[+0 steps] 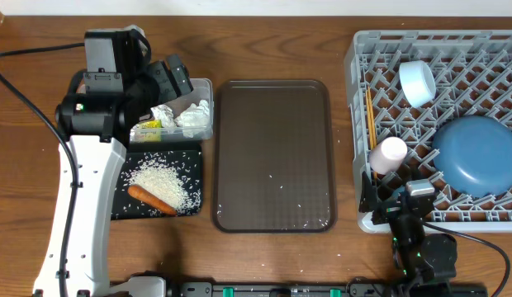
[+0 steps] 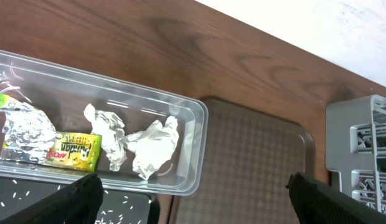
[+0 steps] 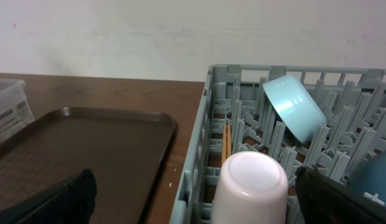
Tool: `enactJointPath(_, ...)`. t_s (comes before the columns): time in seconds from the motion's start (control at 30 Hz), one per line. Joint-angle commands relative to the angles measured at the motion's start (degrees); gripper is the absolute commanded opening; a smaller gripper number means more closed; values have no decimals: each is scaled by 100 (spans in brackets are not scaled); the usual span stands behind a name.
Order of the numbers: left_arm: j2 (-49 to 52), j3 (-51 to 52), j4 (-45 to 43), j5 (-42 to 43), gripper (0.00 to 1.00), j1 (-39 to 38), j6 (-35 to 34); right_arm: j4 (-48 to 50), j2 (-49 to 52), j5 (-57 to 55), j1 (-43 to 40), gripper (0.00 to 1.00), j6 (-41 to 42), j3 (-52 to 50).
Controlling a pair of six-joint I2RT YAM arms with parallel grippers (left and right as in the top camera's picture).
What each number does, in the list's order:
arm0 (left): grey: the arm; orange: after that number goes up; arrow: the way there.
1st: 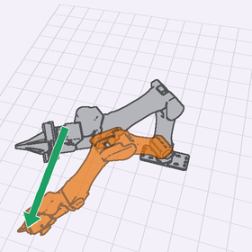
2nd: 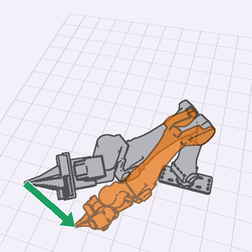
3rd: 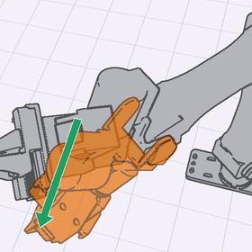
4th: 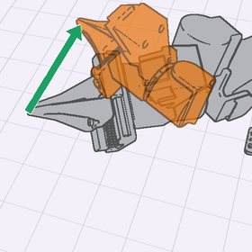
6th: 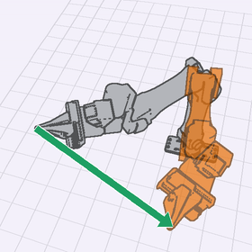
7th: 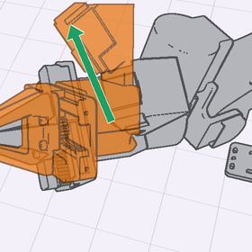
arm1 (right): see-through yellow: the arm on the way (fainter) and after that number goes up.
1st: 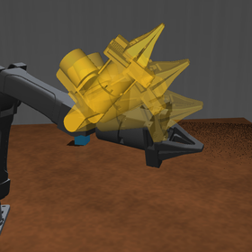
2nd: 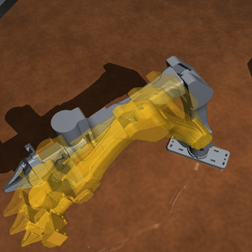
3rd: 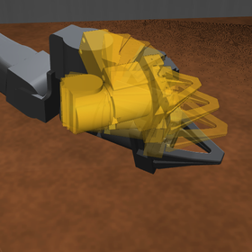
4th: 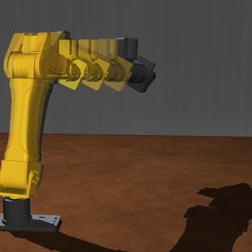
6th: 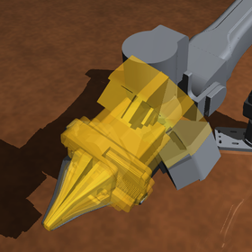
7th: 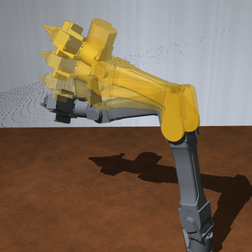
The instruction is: Sort waste into correct bins and load items into the dishwasher rack
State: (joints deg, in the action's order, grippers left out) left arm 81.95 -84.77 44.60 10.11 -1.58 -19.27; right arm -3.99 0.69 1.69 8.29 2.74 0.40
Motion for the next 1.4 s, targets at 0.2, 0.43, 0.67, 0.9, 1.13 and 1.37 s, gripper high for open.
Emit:
enactJointPath(0.2, -245, -31, 35, -52, 97, 7, 17, -28, -37, -59, -39, 99, -66, -9)
enactJointPath(0.43, -1534, -31, 33, -52, 97, -44, 15, -28, -37, -59, -39, 99, -68, -9)
enactJointPath(0.67, -3263, -31, 33, -52, 97, -44, 15, -28, -37, -59, -39, 99, -68, -9)
enactJointPath(0.9, -4739, -31, 33, -52, 97, -42, 15, -28, -37, -59, -39, 99, -68, -9)
enactJointPath(1.13, -5521, -31, 33, -52, 97, -42, 15, -28, -37, -59, -39, 99, -68, -9)
enactJointPath(1.37, -5936, 234, 33, -52, 97, -42, 17, -28, -37, -59, -39, 99, -68, -9)
